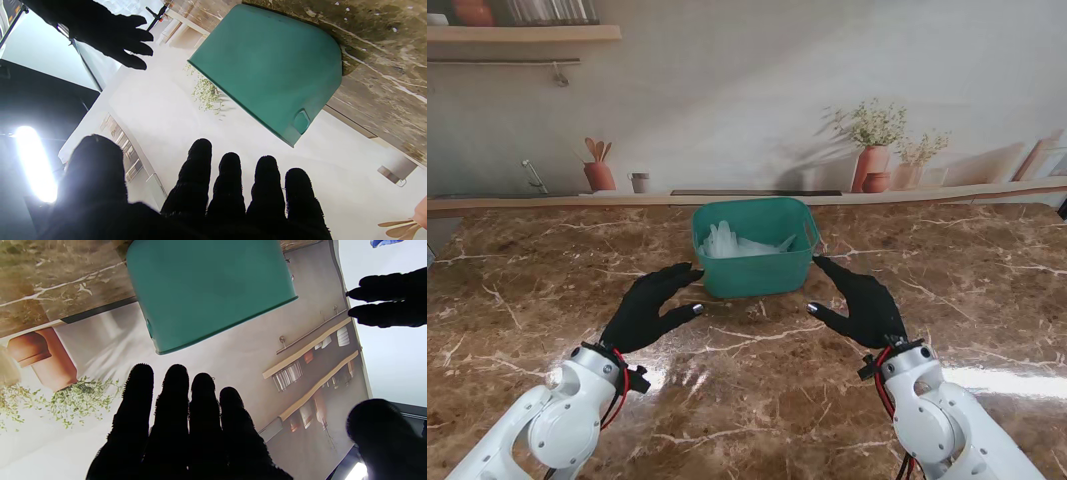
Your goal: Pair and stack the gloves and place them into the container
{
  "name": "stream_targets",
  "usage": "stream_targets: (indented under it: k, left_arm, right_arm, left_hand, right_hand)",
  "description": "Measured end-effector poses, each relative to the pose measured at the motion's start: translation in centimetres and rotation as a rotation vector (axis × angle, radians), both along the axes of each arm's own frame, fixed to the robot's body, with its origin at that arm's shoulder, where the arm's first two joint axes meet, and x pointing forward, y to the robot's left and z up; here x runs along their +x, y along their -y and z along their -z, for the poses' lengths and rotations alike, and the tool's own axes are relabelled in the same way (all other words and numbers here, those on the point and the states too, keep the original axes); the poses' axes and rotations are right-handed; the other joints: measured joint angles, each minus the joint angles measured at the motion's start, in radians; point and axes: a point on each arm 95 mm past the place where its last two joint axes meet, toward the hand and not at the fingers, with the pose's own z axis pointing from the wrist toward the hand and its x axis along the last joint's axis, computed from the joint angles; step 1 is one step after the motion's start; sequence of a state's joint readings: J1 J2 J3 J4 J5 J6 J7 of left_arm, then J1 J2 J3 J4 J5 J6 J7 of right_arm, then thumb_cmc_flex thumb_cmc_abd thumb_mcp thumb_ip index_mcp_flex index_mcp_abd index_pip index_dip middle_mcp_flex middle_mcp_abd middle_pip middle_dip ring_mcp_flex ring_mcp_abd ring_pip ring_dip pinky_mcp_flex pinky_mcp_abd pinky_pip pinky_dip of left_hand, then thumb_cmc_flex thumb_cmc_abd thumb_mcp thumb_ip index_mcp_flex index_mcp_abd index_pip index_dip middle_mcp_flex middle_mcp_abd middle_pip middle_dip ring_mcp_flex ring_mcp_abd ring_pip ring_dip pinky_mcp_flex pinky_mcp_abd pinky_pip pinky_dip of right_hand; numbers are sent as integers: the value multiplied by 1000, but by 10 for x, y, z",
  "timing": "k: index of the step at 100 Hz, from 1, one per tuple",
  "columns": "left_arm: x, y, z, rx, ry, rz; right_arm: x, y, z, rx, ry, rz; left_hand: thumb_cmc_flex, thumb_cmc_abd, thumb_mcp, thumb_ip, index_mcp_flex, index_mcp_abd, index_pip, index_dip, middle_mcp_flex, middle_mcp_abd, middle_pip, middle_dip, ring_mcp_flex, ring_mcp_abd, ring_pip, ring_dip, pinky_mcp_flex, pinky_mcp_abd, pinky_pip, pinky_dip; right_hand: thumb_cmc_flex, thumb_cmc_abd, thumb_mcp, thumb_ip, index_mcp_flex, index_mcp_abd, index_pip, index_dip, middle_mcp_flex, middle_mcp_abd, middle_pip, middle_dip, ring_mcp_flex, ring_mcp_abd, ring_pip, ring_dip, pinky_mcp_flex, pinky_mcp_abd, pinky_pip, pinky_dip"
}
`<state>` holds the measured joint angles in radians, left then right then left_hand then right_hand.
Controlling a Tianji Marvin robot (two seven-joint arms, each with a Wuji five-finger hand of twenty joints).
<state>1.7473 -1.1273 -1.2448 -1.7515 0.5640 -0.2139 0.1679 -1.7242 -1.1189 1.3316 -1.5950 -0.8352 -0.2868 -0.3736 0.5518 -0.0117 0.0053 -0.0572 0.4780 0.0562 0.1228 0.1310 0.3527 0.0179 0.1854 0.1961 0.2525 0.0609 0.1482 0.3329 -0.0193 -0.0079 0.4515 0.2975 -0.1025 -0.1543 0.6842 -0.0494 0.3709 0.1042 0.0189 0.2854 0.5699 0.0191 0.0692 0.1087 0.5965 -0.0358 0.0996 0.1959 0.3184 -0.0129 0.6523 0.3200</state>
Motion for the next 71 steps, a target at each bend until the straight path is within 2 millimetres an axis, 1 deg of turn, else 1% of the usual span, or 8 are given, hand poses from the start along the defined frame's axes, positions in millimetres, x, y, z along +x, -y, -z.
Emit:
stream_targets:
  k: [8, 16, 24, 38, 44, 71]
  left_arm:
    - [1, 1, 0, -3, 3, 0]
    - [2, 1, -1, -2, 3, -1]
    - [2, 1, -1, -1, -1, -3]
    - [2, 0, -3, 3, -20, -1]
    - [2, 0, -4, 5, -22, -2]
    - [2, 1, -9, 0, -10, -11]
  right_arm:
    - [-2, 1, 2, 13, -5, -7]
    - [-3, 0, 2, 16, -4, -8]
    - [-2, -1, 2, 15, -3, -9]
    - [-2, -2, 2, 22, -14, -14]
    - [-2, -2, 1, 22, -12, -18]
    - [-2, -4, -10, 17, 18, -40]
  left_hand:
    - [0, 0, 0, 0, 0, 0, 0, -1, 0, 0, 0, 0, 0, 0, 0, -1, 0, -1, 0, -5]
    - [0, 0, 0, 0, 0, 0, 0, -1, 0, 0, 0, 0, 0, 0, 0, -3, 0, -1, 0, -7]
    - [0, 0, 0, 0, 0, 0, 0, -1, 0, 0, 0, 0, 0, -1, 0, -6, 0, -1, 0, -7]
    - [0, 0, 0, 0, 0, 0, 0, -1, 0, 0, 0, 0, 0, -1, 0, -8, 1, -1, 0, -10]
    - [0, 0, 0, 0, 0, 0, 0, -1, 0, 0, 0, -1, 0, -1, 0, -8, 1, -1, 0, -17]
    - [0, 0, 0, 0, 0, 0, 0, -1, 0, 0, 0, -1, 0, -1, 0, -8, 1, -1, 1, -17]
  right_hand:
    - [0, 0, -3, 0, 2, -2, 4, 0, 0, 0, 0, 0, 0, 0, 0, 0, -1, 0, 0, 0]
    - [0, 0, -4, 0, 11, -39, 26, 0, 0, -1, 0, 0, 0, 0, 0, -1, -1, 0, 0, 0]
    - [0, 0, -4, 0, 11, -51, 27, 0, 0, -1, 0, 0, 0, 0, 0, -1, -2, 0, 0, 0]
    - [1, 0, -4, 0, 14, -53, 39, 1, 0, -2, 0, 0, 0, 0, 0, -1, -3, 0, 0, 0]
    - [1, 0, -4, 0, 22, -64, 42, 3, 0, -2, 0, 0, 0, 0, 0, -1, -3, 0, 0, 0]
    - [2, -9, -5, 0, 23, -77, 42, 7, 0, -3, 0, 0, 0, 0, 0, -1, -4, 0, 0, 0]
